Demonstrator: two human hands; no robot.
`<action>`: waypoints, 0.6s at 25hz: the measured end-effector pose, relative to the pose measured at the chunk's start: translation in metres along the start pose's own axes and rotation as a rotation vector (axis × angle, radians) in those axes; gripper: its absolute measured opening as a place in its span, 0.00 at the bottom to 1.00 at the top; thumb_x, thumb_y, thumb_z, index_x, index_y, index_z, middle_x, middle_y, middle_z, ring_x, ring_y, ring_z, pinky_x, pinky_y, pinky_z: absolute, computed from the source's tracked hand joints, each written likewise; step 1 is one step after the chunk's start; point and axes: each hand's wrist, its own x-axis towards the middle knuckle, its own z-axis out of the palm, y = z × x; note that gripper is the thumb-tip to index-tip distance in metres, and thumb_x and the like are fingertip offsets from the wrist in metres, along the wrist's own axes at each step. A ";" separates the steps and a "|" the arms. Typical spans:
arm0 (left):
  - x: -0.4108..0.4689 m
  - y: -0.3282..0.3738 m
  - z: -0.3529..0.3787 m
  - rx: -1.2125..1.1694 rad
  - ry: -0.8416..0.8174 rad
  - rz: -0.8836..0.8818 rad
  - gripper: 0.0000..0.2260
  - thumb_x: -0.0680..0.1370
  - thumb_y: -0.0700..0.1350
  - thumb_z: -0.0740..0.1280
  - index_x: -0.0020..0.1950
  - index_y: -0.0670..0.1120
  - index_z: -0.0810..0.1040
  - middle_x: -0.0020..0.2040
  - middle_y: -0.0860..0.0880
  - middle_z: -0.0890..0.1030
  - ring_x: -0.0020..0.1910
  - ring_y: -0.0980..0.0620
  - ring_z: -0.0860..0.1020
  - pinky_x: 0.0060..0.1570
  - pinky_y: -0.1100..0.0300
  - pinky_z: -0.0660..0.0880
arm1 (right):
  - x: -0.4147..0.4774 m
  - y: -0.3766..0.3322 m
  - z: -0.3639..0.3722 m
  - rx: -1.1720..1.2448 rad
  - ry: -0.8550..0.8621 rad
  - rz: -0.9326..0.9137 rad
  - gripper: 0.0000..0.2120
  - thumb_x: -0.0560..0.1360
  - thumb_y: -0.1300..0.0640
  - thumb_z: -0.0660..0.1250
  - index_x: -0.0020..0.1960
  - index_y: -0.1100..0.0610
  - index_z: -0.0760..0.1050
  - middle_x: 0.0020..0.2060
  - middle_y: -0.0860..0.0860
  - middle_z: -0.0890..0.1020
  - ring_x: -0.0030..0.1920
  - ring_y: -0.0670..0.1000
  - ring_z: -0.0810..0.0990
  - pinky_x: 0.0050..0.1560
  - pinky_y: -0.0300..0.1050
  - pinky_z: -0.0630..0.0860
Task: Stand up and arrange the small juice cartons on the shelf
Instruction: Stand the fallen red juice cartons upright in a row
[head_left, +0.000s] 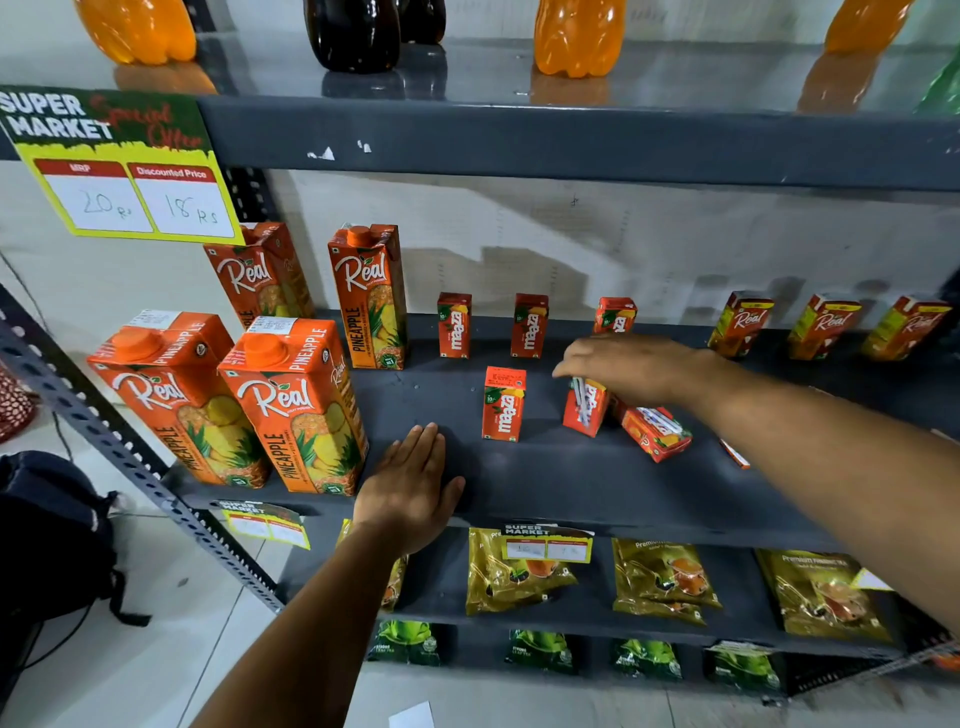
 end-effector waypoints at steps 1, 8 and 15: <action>0.000 0.000 0.000 -0.002 -0.001 -0.002 0.32 0.80 0.61 0.46 0.78 0.43 0.50 0.79 0.45 0.51 0.78 0.48 0.47 0.72 0.56 0.42 | 0.000 0.002 -0.003 0.013 -0.013 0.007 0.24 0.74 0.64 0.65 0.68 0.51 0.70 0.64 0.52 0.74 0.64 0.54 0.72 0.60 0.51 0.72; 0.001 0.000 -0.001 0.006 -0.009 -0.003 0.32 0.80 0.61 0.46 0.78 0.42 0.50 0.79 0.45 0.50 0.78 0.49 0.46 0.72 0.56 0.42 | 0.005 0.010 -0.017 -0.128 -0.100 -0.002 0.26 0.71 0.59 0.71 0.68 0.47 0.70 0.65 0.47 0.76 0.66 0.51 0.70 0.62 0.50 0.71; 0.001 0.002 -0.002 0.019 -0.026 -0.018 0.32 0.80 0.61 0.45 0.78 0.43 0.48 0.79 0.46 0.49 0.77 0.49 0.46 0.72 0.56 0.42 | 0.017 0.000 -0.020 -0.059 -0.179 0.300 0.26 0.70 0.34 0.66 0.56 0.54 0.75 0.42 0.50 0.79 0.42 0.52 0.78 0.36 0.46 0.73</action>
